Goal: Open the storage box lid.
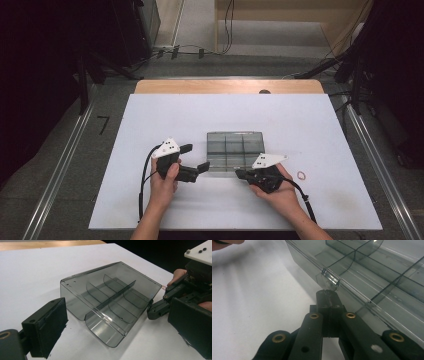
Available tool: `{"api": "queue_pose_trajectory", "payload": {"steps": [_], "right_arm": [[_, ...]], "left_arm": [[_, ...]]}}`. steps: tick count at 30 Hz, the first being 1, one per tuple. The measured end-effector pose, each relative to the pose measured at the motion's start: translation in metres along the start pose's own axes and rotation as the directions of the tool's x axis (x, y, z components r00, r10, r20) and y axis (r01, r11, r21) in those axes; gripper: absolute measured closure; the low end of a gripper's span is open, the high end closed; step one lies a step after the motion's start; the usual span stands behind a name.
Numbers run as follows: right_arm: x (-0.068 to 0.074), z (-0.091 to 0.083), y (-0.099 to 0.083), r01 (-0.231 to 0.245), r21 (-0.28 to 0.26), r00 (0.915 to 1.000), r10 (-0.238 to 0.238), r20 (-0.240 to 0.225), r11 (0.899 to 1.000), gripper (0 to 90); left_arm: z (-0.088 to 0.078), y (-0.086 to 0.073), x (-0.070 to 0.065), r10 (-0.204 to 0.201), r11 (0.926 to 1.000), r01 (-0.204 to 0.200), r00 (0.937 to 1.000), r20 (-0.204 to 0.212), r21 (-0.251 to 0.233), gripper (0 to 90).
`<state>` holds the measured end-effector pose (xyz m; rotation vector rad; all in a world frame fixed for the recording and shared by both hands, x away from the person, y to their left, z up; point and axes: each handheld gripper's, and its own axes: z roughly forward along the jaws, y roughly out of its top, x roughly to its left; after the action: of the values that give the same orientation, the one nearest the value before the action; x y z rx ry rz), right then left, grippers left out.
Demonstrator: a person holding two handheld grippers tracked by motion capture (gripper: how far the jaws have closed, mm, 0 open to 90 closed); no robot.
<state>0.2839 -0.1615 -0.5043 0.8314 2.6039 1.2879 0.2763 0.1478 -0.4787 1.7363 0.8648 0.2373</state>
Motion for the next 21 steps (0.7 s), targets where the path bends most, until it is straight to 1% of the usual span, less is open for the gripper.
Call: {"api": "queue_pose_trajectory", "payload": {"steps": [14,21], "right_arm": [[0.0014,-0.0011,0.0006,0.014,-0.006,0.9999,-0.014,0.010,1.000,88.5],[0.0015,-0.0013,0.0006,0.008,-0.008,0.9999,-0.008,0.007,1.000,88.5]], "left_arm": [[0.0002,0.0000,-0.0002,0.002,1.0000,-0.002,1.0000,0.005,0.003,2.4],[0.0000,0.0001,-0.0004,0.001,1.0000,-0.001,1.0000,0.004,0.001,2.4]]}}
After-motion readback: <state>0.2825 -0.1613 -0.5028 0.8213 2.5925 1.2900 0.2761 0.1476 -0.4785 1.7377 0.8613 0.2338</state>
